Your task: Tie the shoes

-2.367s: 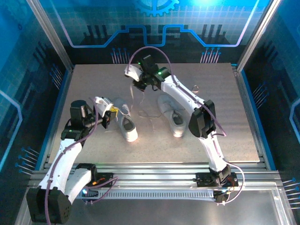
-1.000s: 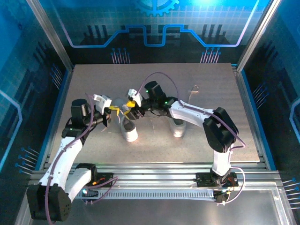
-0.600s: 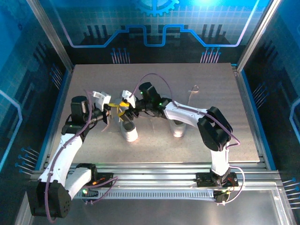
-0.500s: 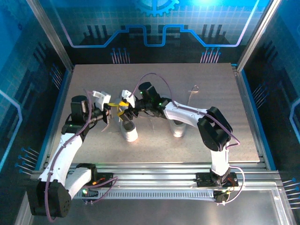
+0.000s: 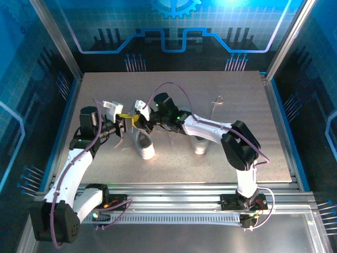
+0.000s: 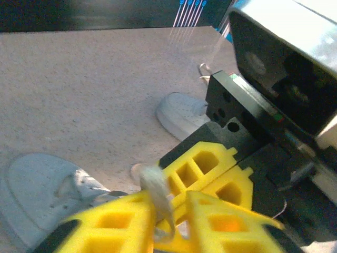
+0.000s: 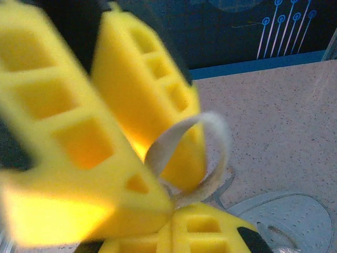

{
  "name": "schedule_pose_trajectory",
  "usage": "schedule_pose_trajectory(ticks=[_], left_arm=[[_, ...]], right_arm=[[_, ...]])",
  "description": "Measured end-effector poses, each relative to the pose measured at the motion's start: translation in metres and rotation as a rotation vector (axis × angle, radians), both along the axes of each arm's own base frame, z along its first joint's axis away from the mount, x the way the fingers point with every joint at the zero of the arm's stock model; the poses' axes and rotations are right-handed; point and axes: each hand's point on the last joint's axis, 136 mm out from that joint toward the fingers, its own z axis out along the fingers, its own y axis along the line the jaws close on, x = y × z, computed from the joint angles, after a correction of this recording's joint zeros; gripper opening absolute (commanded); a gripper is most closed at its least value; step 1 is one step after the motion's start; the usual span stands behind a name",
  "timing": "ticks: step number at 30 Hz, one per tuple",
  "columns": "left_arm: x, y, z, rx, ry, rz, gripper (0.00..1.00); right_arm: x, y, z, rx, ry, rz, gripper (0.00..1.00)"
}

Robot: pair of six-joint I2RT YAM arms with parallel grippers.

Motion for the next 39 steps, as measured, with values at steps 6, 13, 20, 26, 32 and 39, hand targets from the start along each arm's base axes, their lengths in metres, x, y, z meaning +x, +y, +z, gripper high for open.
schedule_pose_trajectory(ticks=[6,13,20,26,32,39], left_arm=[[0.001,0.014,0.003,0.019,0.006,0.095,0.52],[0.024,0.073,-0.011,-0.023,0.211,0.378,0.51],[0.031,0.094,-0.114,0.036,0.657,0.505,0.43],[0.018,0.101,-0.172,0.109,0.914,0.550,0.40],[0.018,0.092,-0.191,0.181,0.971,0.527,0.40],[0.012,0.089,-0.217,0.276,1.040,0.531,0.27]], right_arm=[[0.001,-0.002,-0.001,0.001,0.012,-0.004,0.00],[0.003,-0.008,-0.007,-0.014,0.036,-0.004,0.00],[-0.003,-0.012,-0.020,-0.062,0.075,0.006,0.00],[-0.005,-0.014,-0.023,-0.086,0.087,0.010,0.00],[-0.004,-0.014,-0.021,-0.087,0.080,0.013,0.00],[-0.005,-0.014,-0.022,-0.096,0.089,0.013,0.00]])
